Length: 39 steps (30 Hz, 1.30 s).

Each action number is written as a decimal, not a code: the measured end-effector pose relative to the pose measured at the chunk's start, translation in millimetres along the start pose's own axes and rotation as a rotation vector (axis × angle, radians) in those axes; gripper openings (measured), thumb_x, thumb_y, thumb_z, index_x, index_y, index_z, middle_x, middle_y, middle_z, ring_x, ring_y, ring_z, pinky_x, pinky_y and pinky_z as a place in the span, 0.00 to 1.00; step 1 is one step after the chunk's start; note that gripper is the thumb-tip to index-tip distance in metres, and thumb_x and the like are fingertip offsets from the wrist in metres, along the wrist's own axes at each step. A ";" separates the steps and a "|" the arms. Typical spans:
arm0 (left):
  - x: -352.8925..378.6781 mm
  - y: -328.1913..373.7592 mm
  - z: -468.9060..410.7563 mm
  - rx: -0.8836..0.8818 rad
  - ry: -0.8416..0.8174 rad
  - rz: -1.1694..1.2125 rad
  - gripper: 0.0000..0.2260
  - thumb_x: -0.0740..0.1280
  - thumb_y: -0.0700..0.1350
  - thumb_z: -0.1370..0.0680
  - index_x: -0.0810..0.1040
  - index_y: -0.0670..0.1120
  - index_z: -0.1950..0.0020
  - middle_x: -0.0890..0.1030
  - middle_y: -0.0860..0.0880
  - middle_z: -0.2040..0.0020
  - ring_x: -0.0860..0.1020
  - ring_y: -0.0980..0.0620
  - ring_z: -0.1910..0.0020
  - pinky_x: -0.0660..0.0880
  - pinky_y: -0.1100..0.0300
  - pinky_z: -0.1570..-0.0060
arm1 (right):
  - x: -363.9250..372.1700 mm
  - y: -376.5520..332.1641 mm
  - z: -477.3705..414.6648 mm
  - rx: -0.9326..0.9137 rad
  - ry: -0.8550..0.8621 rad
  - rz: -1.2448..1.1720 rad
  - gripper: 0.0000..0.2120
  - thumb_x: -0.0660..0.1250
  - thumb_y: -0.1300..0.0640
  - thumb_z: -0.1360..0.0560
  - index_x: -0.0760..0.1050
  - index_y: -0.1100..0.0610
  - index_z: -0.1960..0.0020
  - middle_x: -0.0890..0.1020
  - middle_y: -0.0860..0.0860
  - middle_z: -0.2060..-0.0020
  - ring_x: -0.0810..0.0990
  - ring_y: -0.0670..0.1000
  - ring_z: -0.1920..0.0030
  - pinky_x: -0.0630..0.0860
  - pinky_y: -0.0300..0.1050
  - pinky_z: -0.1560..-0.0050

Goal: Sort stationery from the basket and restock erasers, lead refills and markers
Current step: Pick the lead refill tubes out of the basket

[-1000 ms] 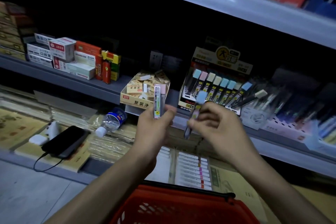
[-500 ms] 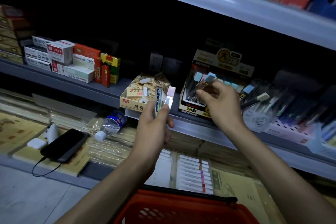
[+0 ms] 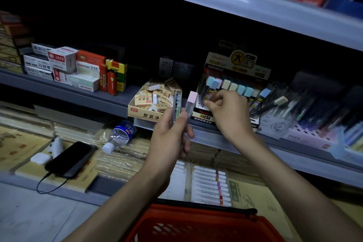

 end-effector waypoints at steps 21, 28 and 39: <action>23.9 -16.0 11.8 -0.169 -0.284 0.129 0.14 0.63 0.48 0.16 0.73 0.37 0.40 0.75 0.43 0.66 0.62 0.53 0.79 0.56 0.65 0.77 | -41.5 -1.1 66.5 0.090 -0.401 -0.858 0.13 0.73 0.61 0.25 0.81 0.59 0.41 0.85 0.55 0.55 0.85 0.53 0.57 0.80 0.42 0.57; 6.3 -26.7 2.1 -0.130 0.001 -0.046 0.08 0.63 0.45 0.16 0.80 0.43 0.45 0.84 0.40 0.59 0.81 0.51 0.67 0.76 0.64 0.71 | -72.2 14.9 44.4 0.091 -0.056 -0.845 0.09 0.73 0.62 0.24 0.80 0.62 0.45 0.88 0.56 0.54 0.87 0.56 0.53 0.84 0.46 0.48; 4.3 -28.9 -0.7 -0.126 0.023 -0.090 0.08 0.62 0.45 0.16 0.80 0.44 0.47 0.81 0.44 0.64 0.78 0.52 0.69 0.73 0.65 0.72 | -55.5 27.5 10.0 0.094 0.243 -0.535 0.09 0.76 0.55 0.24 0.81 0.57 0.47 0.87 0.49 0.60 0.86 0.44 0.60 0.83 0.43 0.53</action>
Point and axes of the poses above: each hand's wrist, its own z-axis away from the middle knuckle, its own x-axis out of the palm, y = z × x, the point moved 6 cm from there along -z, towards the middle knuckle
